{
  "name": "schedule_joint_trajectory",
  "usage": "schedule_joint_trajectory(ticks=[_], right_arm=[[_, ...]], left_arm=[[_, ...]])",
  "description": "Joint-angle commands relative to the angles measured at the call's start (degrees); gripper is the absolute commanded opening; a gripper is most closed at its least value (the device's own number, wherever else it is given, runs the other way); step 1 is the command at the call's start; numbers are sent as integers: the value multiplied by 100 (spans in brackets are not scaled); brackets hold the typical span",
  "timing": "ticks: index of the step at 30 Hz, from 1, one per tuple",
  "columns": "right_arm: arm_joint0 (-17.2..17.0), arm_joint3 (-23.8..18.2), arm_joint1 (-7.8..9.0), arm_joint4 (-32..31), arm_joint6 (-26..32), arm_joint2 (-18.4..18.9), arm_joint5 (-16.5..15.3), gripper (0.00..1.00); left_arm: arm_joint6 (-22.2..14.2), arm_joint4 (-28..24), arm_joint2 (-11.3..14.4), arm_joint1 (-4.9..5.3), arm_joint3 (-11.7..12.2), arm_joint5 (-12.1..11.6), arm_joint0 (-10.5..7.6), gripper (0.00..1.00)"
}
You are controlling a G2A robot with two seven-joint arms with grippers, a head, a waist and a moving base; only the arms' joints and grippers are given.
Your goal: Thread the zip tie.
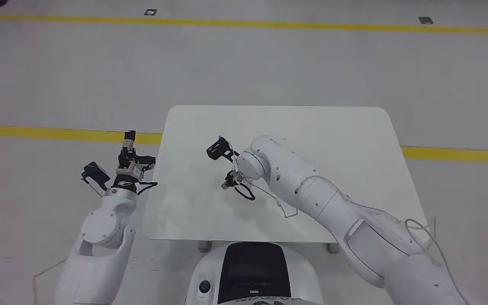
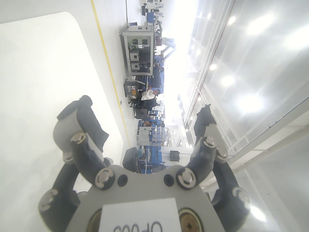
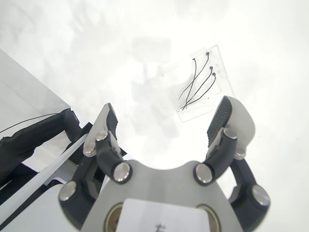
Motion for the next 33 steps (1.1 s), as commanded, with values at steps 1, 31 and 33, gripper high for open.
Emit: schedule_joint_trajectory(ticks=[1, 31, 33], right_arm=[[-2, -8, 4, -10, 1, 1, 2, 100], [-156, 256, -75, 160, -33, -2, -79, 100], [-170, 255, -75, 145, -63, -5, -71, 100]], left_arm=[[0, 0, 0, 0, 0, 0, 0, 100], [0, 0, 0, 0, 0, 0, 0, 100], [0, 0, 0, 0, 0, 0, 0, 100]])
